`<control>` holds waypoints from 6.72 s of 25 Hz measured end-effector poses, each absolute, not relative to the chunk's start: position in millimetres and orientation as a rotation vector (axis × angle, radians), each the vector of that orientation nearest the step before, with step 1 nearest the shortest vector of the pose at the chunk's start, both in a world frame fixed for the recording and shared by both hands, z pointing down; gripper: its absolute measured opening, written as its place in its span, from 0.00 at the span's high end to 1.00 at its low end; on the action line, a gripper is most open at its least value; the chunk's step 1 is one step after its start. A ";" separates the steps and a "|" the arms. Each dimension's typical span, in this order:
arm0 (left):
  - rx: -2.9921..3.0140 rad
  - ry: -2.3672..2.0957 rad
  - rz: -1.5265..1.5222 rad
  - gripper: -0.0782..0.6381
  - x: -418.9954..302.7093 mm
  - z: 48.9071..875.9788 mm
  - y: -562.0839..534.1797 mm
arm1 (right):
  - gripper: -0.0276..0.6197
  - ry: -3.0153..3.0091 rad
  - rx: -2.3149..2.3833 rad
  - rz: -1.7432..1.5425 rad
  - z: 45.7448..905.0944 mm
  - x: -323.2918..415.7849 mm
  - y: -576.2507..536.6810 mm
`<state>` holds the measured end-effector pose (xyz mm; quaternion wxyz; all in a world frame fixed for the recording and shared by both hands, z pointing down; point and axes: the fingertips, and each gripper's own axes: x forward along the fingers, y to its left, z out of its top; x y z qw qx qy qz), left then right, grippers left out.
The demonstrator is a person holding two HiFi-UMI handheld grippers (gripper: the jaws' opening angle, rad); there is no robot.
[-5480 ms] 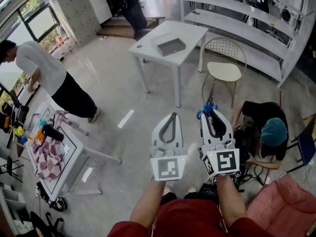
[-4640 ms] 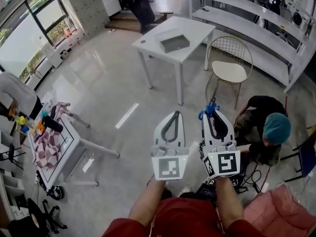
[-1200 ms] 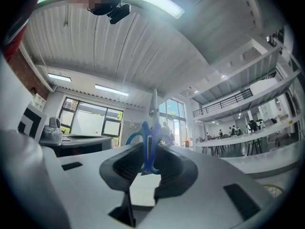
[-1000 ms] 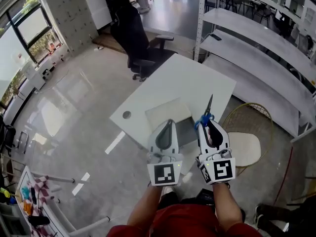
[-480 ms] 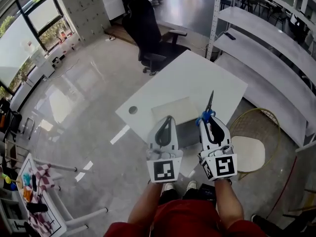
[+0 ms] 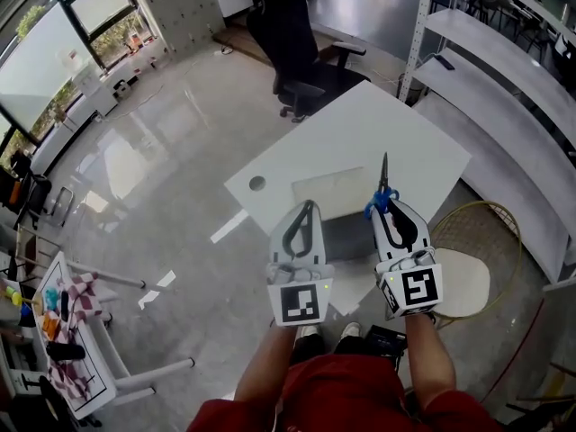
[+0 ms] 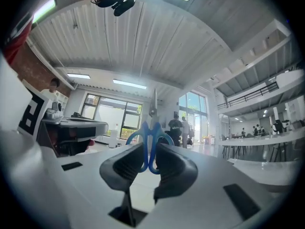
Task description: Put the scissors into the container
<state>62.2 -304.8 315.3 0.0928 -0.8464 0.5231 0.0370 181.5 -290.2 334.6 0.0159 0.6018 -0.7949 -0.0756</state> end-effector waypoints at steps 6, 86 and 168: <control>-2.478 1.587 0.089 0.88 48.8 318.4 -304.3 | 0.83 -2.444 1.699 -0.218 361.3 164.9 -301.3; -2.460 1.731 -0.005 0.88 -7.0 363.4 -328.7 | 0.82 -1.633 0.298 -0.006 670.0 144.8 -330.0; -2.597 1.525 0.058 0.88 68.7 355.5 -309.3 | 0.77 -2.334 1.458 -0.079 424.6 159.1 -293.9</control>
